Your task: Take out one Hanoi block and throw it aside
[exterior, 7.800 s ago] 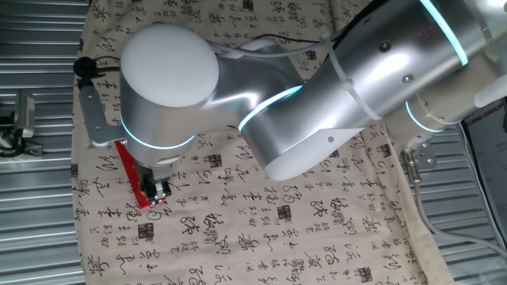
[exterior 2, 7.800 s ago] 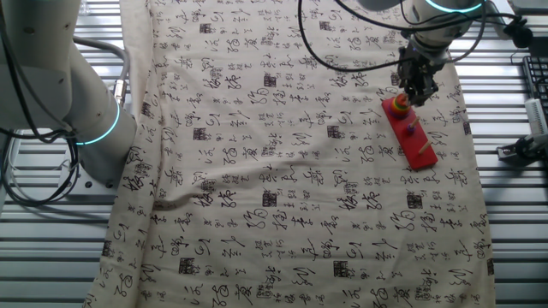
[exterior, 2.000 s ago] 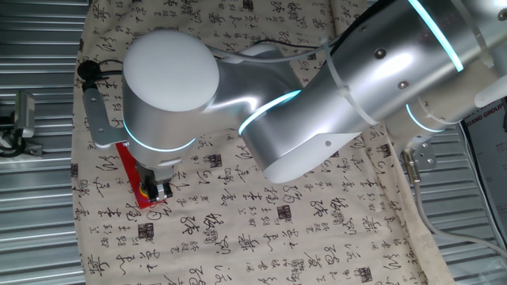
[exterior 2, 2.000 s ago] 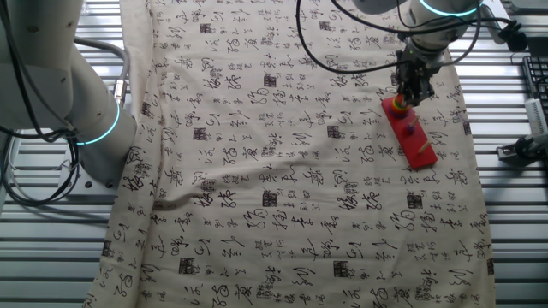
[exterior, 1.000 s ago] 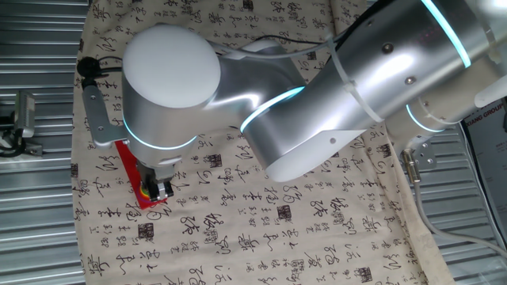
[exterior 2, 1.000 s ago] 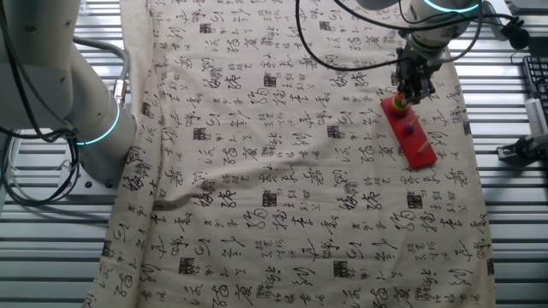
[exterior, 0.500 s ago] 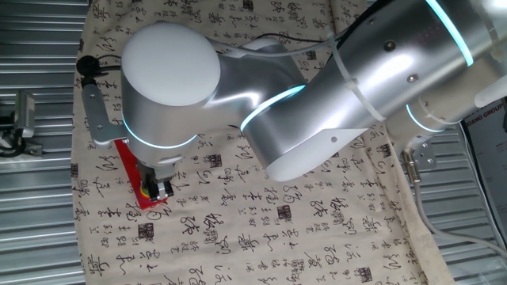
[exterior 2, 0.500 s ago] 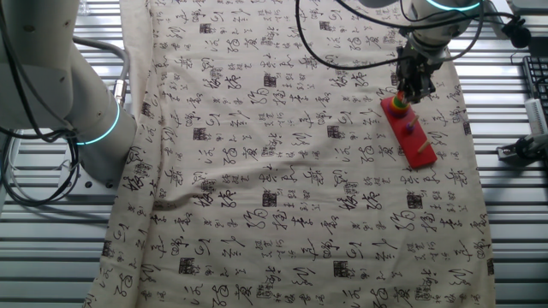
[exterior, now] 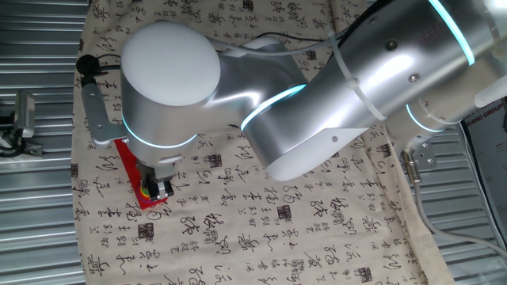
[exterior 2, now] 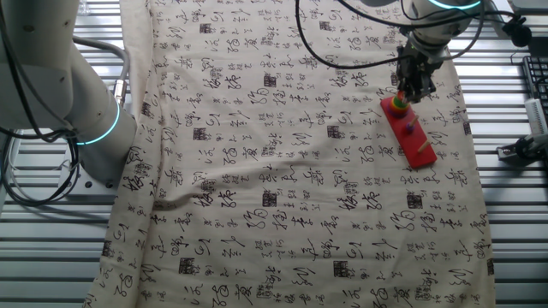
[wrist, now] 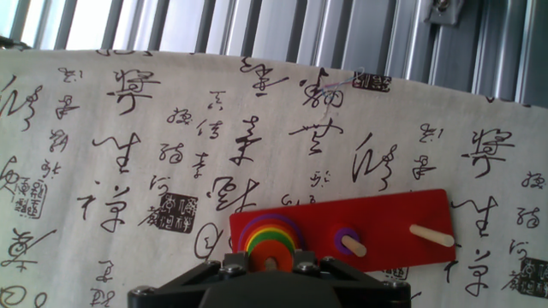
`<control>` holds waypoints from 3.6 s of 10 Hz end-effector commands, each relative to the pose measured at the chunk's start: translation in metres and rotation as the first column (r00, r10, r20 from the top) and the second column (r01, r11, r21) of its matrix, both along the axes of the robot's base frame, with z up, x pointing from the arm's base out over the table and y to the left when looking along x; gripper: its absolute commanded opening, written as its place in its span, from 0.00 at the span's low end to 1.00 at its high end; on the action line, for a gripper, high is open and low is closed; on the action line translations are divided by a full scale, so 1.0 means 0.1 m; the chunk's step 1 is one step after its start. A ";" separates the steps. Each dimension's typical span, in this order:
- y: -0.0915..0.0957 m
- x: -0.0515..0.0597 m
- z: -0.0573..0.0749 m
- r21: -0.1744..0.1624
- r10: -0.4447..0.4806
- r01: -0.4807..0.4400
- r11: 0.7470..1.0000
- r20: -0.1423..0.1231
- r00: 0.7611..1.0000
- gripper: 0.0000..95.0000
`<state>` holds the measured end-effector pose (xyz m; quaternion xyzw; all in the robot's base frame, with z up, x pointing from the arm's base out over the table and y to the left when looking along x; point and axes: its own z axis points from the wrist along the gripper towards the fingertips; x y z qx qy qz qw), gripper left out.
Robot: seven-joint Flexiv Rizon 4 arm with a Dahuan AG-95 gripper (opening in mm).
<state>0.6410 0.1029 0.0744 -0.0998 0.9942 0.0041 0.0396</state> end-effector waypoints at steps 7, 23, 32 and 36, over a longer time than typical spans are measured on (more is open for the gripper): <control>0.00 -0.01 0.05 0.002 -0.001 0.001 1.000 -0.007 1.000 0.00; 0.02 -0.04 0.15 0.006 -0.005 0.005 1.000 -0.008 1.000 0.00; -0.03 -0.17 0.19 0.005 -0.001 0.001 1.000 -0.011 1.000 0.00; -0.10 -0.34 0.19 0.004 0.006 -0.006 1.000 -0.006 1.000 0.00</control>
